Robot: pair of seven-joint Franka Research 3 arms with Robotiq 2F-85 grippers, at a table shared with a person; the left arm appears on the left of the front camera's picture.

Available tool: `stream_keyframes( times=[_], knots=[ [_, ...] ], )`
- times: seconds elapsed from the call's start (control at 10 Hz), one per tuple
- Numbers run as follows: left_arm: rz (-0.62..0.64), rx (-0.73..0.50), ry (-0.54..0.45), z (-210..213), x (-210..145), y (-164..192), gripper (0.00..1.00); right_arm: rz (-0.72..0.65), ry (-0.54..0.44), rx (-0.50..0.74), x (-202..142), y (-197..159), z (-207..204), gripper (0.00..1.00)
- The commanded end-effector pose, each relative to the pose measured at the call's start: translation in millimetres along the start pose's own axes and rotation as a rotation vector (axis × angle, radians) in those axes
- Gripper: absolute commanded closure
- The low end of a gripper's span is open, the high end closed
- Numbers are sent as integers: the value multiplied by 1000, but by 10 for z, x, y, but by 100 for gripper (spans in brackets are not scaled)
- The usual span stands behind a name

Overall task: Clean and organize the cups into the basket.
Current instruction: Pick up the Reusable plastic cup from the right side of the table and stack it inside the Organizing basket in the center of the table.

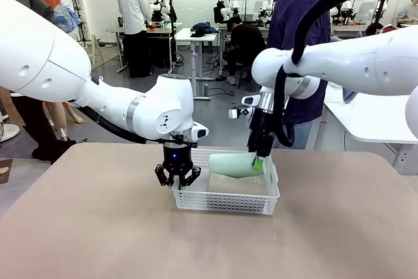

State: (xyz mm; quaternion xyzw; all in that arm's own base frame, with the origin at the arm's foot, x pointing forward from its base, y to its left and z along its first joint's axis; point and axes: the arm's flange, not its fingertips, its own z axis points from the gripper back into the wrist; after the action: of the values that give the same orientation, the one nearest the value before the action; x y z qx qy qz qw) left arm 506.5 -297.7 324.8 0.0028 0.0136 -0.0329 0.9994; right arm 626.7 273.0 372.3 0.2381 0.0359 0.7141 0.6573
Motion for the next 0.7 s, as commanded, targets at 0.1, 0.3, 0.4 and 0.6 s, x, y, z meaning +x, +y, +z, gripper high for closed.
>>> stream_keyframes(
  times=[0.1, 0.3, 0.4, 0.6],
  knots=[
    [-9, 6, 4, -20, -22, 22, 100, 89, -175, -166, -389, 784, 526, 0],
    [-9, 6, 4, -20, -22, 22, 100, 98, -289, -254, -769, 1243, 844, 0],
    [-9, 6, 4, -20, -22, 22, 100, 116, -347, -289, -980, 1439, 953, 0],
    [-9, 6, 4, -20, -22, 22, 100, 196, -523, -319, -1570, 1777, 1124, 0]
  ],
)
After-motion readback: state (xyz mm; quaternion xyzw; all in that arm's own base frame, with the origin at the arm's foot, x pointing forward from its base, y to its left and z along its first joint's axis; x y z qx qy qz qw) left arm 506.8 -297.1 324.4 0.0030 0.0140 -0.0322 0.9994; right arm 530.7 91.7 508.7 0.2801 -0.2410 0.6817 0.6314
